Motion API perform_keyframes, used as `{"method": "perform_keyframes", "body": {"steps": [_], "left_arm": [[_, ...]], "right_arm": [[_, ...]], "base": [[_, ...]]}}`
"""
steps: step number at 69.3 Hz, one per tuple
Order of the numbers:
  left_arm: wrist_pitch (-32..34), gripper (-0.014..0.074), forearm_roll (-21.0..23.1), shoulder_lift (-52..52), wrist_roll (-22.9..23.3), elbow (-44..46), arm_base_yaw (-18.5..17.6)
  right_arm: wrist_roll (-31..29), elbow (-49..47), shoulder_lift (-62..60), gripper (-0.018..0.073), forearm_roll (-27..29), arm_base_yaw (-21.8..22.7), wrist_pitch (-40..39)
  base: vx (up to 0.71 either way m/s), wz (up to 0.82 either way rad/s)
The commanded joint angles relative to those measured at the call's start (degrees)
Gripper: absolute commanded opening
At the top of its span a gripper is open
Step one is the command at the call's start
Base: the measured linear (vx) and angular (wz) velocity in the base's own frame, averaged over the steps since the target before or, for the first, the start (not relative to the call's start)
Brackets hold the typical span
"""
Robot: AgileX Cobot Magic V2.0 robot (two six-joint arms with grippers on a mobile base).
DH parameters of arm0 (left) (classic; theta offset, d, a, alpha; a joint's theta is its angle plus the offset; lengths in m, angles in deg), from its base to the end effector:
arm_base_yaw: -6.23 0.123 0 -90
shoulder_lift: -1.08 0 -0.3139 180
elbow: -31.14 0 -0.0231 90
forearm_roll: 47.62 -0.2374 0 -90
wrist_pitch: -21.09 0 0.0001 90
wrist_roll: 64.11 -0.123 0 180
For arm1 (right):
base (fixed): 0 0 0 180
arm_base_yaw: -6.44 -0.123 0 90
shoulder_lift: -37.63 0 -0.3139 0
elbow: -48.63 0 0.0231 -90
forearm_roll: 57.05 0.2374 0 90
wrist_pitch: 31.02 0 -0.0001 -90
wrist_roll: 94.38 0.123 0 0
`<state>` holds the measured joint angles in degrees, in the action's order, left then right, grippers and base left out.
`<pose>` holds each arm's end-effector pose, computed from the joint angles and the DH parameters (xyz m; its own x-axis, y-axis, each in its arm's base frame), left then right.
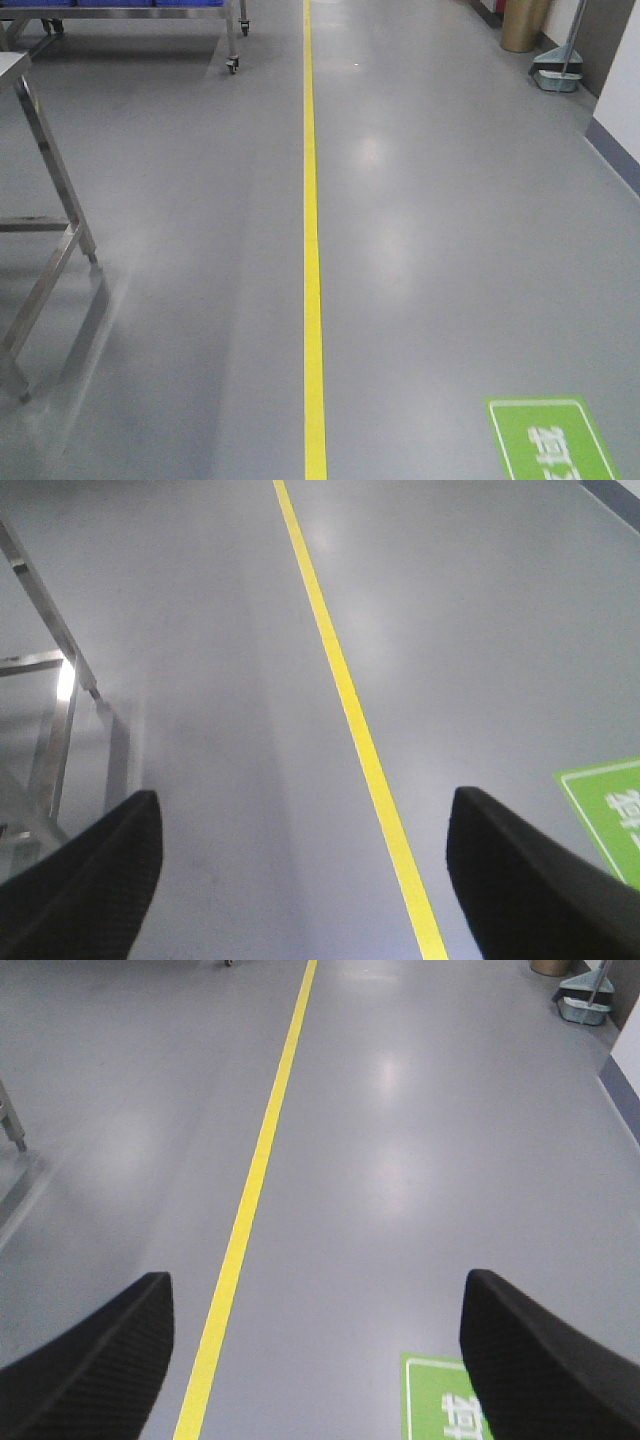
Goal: Move and align brake pads A on conveyor
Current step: 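Drive along the yellow floor line down the corridor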
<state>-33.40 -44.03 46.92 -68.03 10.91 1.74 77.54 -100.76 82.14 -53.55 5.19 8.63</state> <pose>0.0939 -0.0137 0.4032 -0.5019 0.0715 -0.8620 0.1381 0.9904 0.0017 0.1111 0.0072 0.3749 -0.4108 -0.1027 -0.9059 -0.0961 0.9930 -0.0690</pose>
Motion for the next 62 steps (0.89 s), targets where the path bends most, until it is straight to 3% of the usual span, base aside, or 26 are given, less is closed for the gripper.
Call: {"method": "perform_keyframes", "body": {"steps": [1,62], "left_arm": [[3.8,0.0540,0.4,0.2,0.0,1.1,-0.3],[3.8,0.0540,0.4,0.3,0.0,1.1,-0.3]], "right_arm": [[-0.6,-1.5,0.3,0.0558,-0.2,0.2,-3.9],[-0.6,-1.5,0.3,0.0558,-0.2,0.2,-3.9]], "base": [[0.74,0.04],[0.69,-0.03]]}}
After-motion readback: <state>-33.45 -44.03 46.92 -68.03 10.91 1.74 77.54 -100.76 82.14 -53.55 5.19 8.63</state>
